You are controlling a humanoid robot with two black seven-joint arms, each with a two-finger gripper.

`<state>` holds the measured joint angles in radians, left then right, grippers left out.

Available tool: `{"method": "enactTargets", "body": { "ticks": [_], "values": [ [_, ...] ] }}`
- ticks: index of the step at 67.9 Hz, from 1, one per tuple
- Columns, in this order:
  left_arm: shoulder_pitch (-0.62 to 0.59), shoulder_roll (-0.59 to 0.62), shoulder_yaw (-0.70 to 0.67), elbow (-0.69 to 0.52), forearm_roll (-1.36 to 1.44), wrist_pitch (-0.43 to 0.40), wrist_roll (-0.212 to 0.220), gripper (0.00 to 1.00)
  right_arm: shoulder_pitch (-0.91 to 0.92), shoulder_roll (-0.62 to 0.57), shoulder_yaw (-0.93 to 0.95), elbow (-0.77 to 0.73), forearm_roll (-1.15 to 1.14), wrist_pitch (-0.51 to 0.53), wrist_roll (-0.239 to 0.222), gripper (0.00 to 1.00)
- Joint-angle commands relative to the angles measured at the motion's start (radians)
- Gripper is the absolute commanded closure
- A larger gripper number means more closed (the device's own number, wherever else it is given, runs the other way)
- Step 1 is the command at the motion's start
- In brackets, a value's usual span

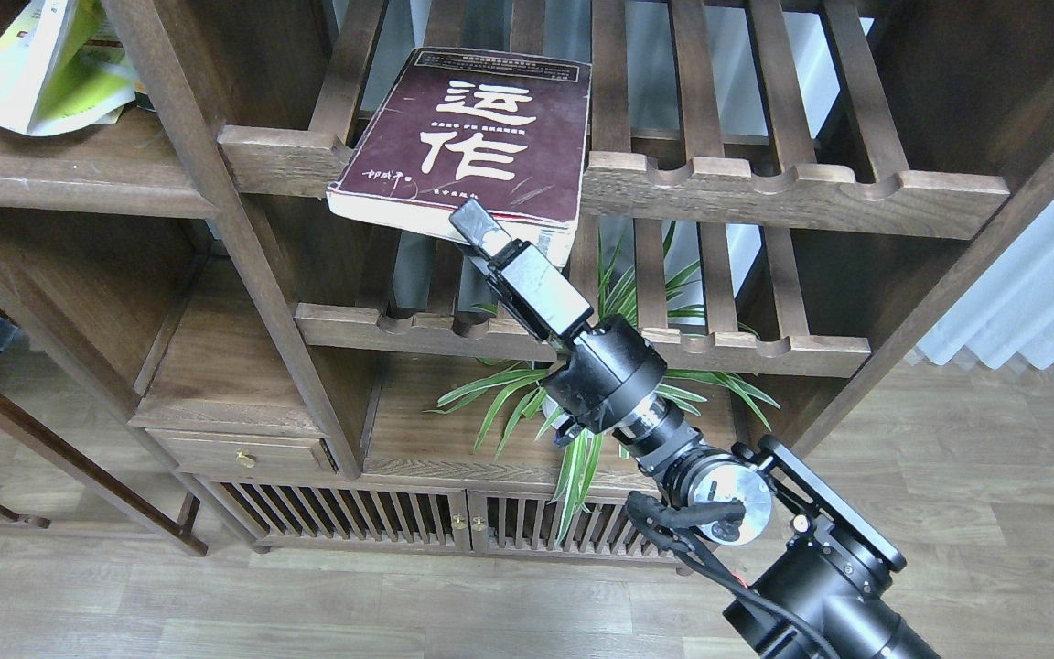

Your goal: Organize books on shelf

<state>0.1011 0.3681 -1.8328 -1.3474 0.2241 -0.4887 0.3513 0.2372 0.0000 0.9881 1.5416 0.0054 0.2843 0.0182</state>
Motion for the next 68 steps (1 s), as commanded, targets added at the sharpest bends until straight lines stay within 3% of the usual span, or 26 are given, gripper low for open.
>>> {"method": "enactTargets", "body": {
  "ticks": [1,18,35,36,39,68],
  "values": [
    [0.0,0.0,0.001,0.001,0.0,0.0,0.0,0.0,0.002,0.0,0.011,0.0,0.002,0.0,0.0,0.4],
    [0.0,0.0,0.001,0.007,0.0,0.0,0.0,0.0,-0.001,0.0,0.012,-0.003,0.007,-0.004,0.037,0.53],
    [0.0,0.0,0.001,0.013,0.0,0.0,0.0,0.0,-0.013,0.0,0.011,-0.003,0.011,0.026,0.046,0.81],
    [0.0,0.0,0.0,0.013,0.0,0.0,0.0,0.0,-0.019,0.0,0.011,-0.003,0.011,0.048,0.046,0.88],
    [0.0,0.0,0.0,0.013,0.0,0.0,0.0,0.0,-0.026,0.0,0.011,-0.003,0.013,0.07,0.046,0.93],
    [0.0,0.0,0.0,0.017,-0.022,0.0,0.003,0.0,-0.194,0.0,-0.022,0.021,0.016,0.204,0.035,0.95]
  ]
}}
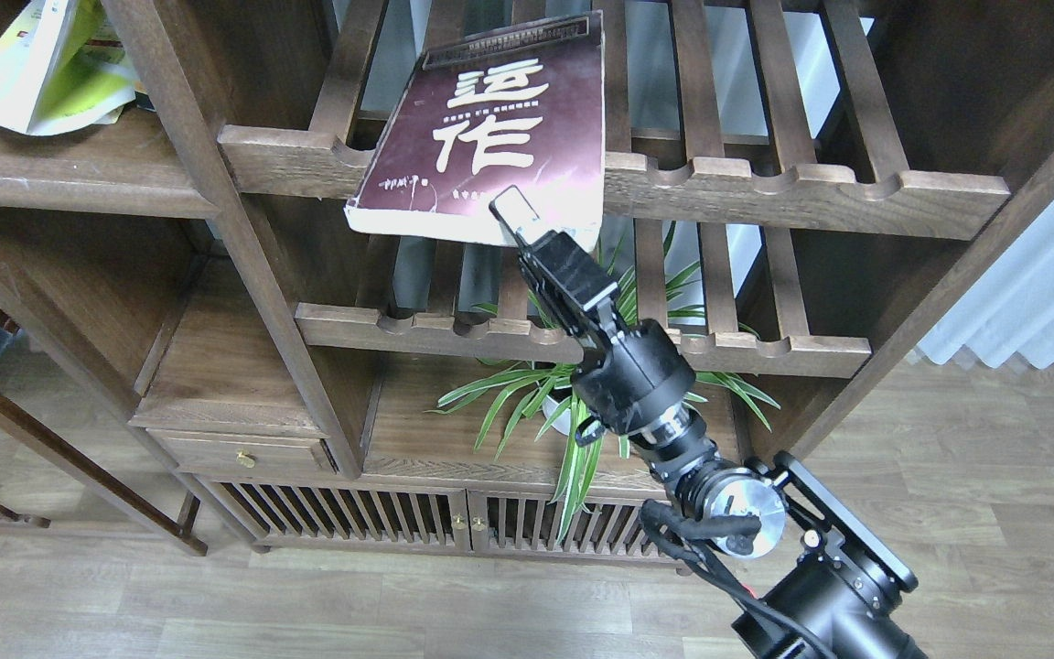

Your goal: Organize books on shelf

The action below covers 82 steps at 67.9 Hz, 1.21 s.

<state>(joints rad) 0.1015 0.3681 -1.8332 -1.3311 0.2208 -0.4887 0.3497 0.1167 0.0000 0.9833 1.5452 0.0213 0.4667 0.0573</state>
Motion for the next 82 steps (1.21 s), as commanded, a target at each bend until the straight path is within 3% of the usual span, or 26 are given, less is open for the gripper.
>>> {"method": "enactTargets", "body": {
  "ticks": [1,15,34,66,82],
  "values": [
    [0.0,0.0,0.002,0.001,-0.026,0.0,0.008,0.0,-0.093,0.0,-0.023,0.027,0.0,0.022,-0.005,0.95],
    [0.021,0.0,0.024,0.001,-0.092,0.0,0.009,0.0,-0.337,0.0,-0.071,0.081,0.0,0.022,-0.007,0.95],
    [0.03,-0.001,0.135,0.001,-0.175,0.0,0.006,0.0,-0.491,-0.049,-0.055,0.079,0.0,0.022,-0.01,0.95],
    [0.033,-0.029,0.187,-0.005,-0.213,0.0,0.006,0.0,-0.565,-0.166,-0.018,0.069,0.045,0.022,-0.008,0.95],
    [0.05,-0.044,0.33,-0.017,-0.302,0.0,0.008,0.0,-0.583,-0.184,-0.017,0.043,0.058,0.022,-0.008,0.95]
  ]
}}
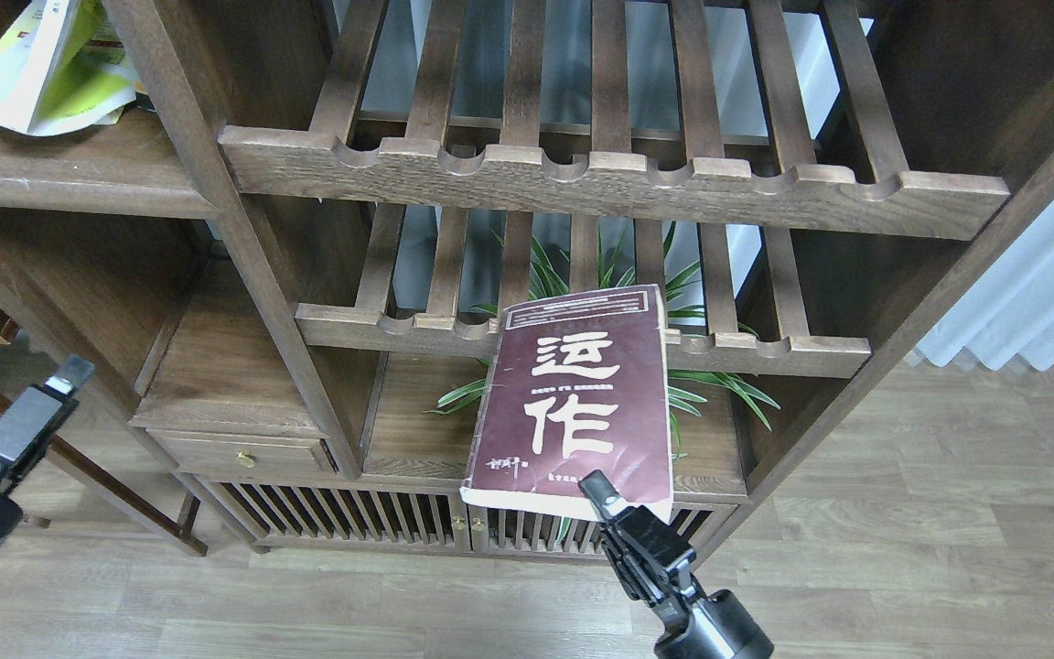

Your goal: Organize books on shelf

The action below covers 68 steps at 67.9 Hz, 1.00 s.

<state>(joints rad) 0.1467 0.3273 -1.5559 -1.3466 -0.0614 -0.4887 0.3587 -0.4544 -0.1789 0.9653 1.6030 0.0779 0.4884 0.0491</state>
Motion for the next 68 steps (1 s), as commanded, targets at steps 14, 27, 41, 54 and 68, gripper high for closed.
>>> {"method": "enactTargets", "body": {
  "ticks": [14,27,41,54,68],
  "values": [
    [0.011,-0.036,0.102,0.0,-0.02,0.0,-0.001,0.0,-0.041,-0.025,0.001,-0.072,0.011,0.0,0.0,0.95],
    [0.024,-0.068,0.155,-0.003,-0.021,0.0,-0.004,0.0,-0.062,-0.021,0.001,-0.083,0.013,0.0,-0.002,0.95],
    [0.025,-0.07,0.162,-0.003,-0.021,0.0,-0.004,0.0,-0.104,-0.016,0.001,-0.089,0.011,0.0,-0.005,0.95],
    [0.033,-0.07,0.177,-0.003,-0.021,0.0,-0.004,0.0,-0.119,-0.005,0.001,-0.092,0.01,0.0,-0.009,0.95],
    [0.045,-0.076,0.237,-0.003,-0.028,0.0,-0.007,0.0,-0.107,0.039,-0.016,-0.092,0.007,0.0,-0.037,0.95]
  ]
}}
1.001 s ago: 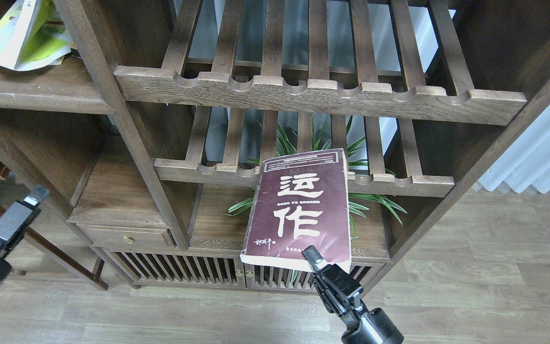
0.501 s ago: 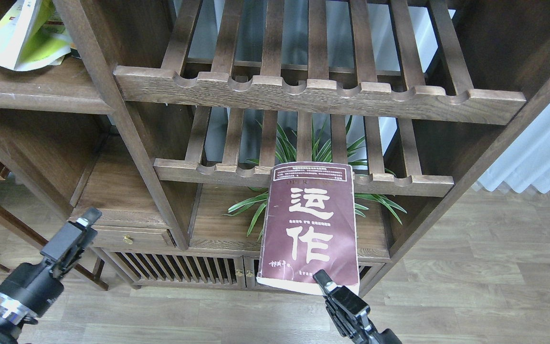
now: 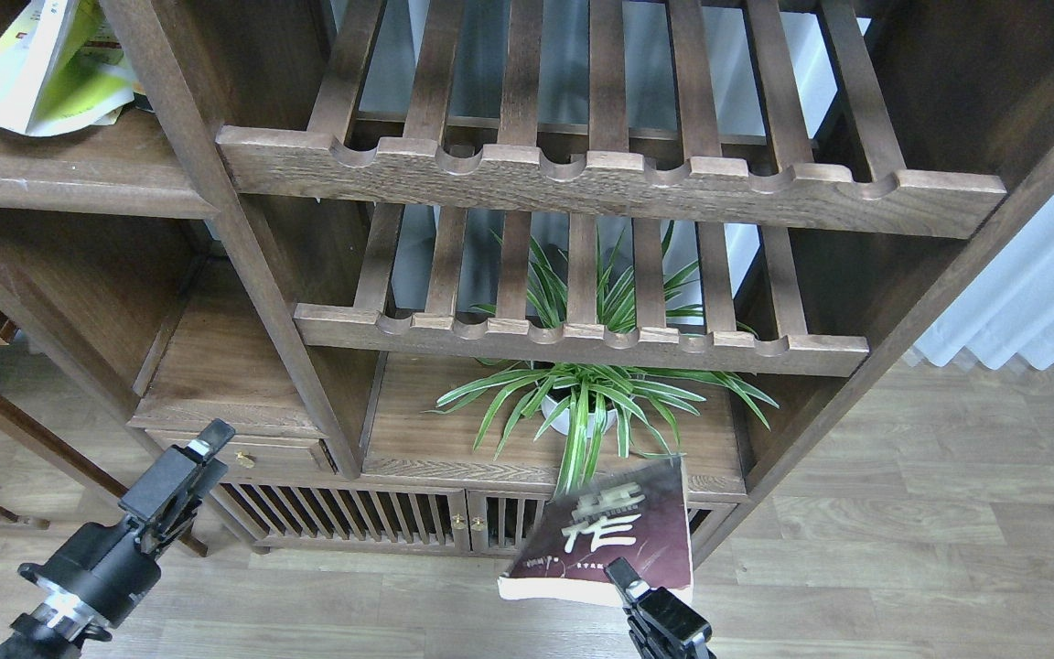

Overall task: Organize books on shelf
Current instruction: 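Pass the maroon book from the right gripper to the left gripper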

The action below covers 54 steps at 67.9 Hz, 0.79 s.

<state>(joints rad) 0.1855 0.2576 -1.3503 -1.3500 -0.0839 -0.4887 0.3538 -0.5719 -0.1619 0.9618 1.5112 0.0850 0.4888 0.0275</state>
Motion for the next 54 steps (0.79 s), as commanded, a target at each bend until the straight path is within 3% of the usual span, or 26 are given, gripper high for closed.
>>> {"method": "enactTargets", "body": {
  "ticks": [1,22,50,54],
  "values": [
    [0.008,-0.006,0.034,0.0,-0.007,0.0,-0.003,0.0,0.012,0.024,-0.014,0.0,-0.001,0.0,-0.015,0.95],
    [0.005,-0.029,0.223,0.0,-0.145,0.0,-0.003,0.02,0.102,0.107,-0.107,0.0,-0.004,0.0,-0.054,0.95],
    [-0.006,-0.136,0.31,0.006,-0.186,0.0,-0.007,0.06,0.135,0.122,-0.169,0.0,-0.004,0.0,-0.103,0.95],
    [-0.008,-0.164,0.313,0.008,-0.186,0.0,-0.009,0.1,0.129,0.119,-0.17,0.0,-0.004,0.0,-0.115,0.95]
  ]
}}
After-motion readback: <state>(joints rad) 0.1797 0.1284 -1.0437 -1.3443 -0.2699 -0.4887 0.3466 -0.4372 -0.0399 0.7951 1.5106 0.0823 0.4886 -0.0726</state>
